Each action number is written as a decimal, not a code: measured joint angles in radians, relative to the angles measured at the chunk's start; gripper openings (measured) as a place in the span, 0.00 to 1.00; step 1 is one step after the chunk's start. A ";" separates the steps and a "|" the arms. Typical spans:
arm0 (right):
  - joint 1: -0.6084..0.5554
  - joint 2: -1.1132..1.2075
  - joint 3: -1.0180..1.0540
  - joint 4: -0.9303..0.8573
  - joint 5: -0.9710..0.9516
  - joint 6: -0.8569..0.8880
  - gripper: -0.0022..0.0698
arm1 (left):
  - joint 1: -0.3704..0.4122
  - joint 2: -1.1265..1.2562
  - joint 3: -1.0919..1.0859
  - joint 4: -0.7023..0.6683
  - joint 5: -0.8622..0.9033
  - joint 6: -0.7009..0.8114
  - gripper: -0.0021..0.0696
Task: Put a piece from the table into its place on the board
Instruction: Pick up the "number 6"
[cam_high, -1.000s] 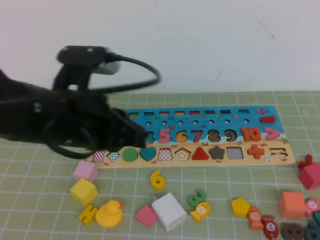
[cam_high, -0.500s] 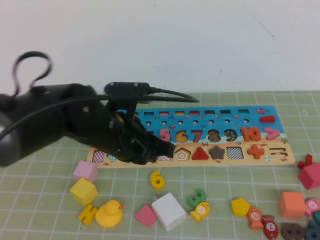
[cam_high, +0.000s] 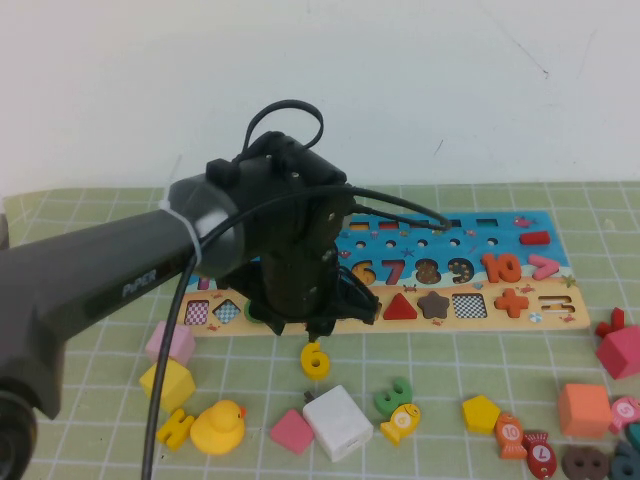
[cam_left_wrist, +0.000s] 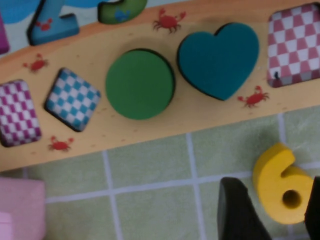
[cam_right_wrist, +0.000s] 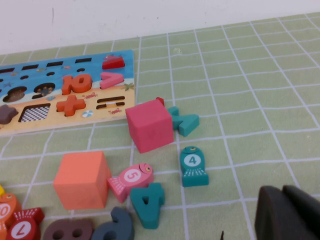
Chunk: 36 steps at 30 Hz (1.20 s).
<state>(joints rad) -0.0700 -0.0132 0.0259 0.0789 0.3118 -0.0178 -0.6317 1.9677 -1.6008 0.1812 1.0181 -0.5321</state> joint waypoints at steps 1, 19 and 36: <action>0.000 0.000 0.000 0.000 0.000 0.000 0.03 | 0.000 0.008 -0.010 -0.009 0.007 -0.002 0.42; 0.000 0.000 0.000 0.000 0.000 0.000 0.03 | 0.000 0.012 -0.025 0.064 -0.022 0.154 0.37; 0.000 0.000 0.000 0.000 0.000 0.000 0.03 | 0.022 0.012 -0.025 -0.073 0.019 0.060 0.48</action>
<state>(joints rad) -0.0700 -0.0132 0.0259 0.0789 0.3118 -0.0178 -0.6101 1.9797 -1.6258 0.1081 1.0374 -0.4719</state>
